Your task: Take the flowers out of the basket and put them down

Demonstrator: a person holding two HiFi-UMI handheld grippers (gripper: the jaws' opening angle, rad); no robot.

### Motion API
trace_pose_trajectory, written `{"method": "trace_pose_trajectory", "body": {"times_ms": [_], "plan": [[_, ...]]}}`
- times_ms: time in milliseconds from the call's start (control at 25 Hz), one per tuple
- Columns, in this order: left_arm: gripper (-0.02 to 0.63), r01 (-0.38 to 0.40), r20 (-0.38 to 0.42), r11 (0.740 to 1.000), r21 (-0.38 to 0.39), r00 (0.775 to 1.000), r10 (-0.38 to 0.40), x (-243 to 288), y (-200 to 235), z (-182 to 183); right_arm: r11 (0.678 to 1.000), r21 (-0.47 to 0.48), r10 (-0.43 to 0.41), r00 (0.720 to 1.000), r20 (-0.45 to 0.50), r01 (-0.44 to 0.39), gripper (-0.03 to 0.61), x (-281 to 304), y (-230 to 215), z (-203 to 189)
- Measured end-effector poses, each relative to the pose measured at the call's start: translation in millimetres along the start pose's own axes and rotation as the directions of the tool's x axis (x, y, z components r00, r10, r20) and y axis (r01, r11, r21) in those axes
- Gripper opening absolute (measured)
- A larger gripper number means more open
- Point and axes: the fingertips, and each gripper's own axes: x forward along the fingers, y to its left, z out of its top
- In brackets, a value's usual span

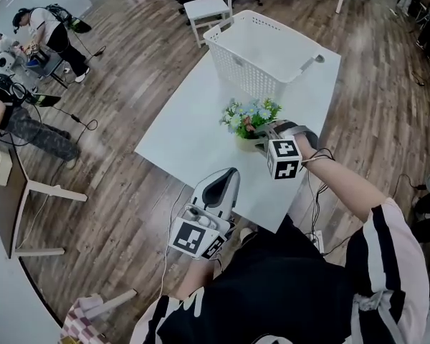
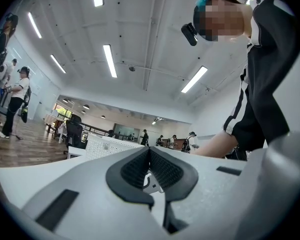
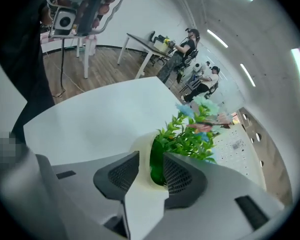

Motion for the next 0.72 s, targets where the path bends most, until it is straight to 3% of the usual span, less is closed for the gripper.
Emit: {"method": "trace_pose_trajectory", "body": {"times_ms": [160,240,280,400,440,520,600,640,720], "plan": [[0.005,0.011,0.007,1.0,0.007,1.0,-0.011,8,-1,3,0.974,0.147,-0.185,0.978,0.094,0.17,0.173,-27,-22,8],[0.005,0.01,0.009,1.0,0.011,1.0,-0.01,11,-2,4,0.915,0.317,-0.308,0.94,0.15,0.249,0.173,-53,-33,9],[0.005,0.012,0.011,1.0,0.015,1.0,-0.012,13,-4,5,0.866,0.424,-0.367,0.913,0.179,0.265,0.173,-69,-38,9],[0.005,0.03,0.024,0.999,0.041,0.999,-0.031,23,-15,10,0.669,0.717,-0.539,0.793,0.284,0.198,0.173,-132,-55,8],[0.005,0.037,0.027,0.998,0.05,0.999,-0.038,28,-20,11,0.601,0.786,-0.597,0.735,0.323,0.143,0.172,-155,-60,8],[0.005,0.041,0.03,0.997,0.061,0.999,-0.043,35,-27,13,0.494,0.869,-0.702,0.59,0.398,0.002,0.169,-198,-65,9],[0.005,0.038,0.034,0.997,0.066,0.999,-0.041,41,-38,14,0.437,0.894,-0.775,0.465,0.429,-0.097,0.13,-233,-63,9],[0.005,0.038,0.037,0.997,0.068,0.998,-0.04,44,-45,15,0.43,0.896,-0.791,0.432,0.433,-0.11,0.056,-245,-60,8],[0.005,0.036,0.044,0.997,0.071,0.998,-0.039,51,-61,18,0.449,0.886,-0.782,0.429,0.452,-0.115,0.038,-258,-51,9]]}}
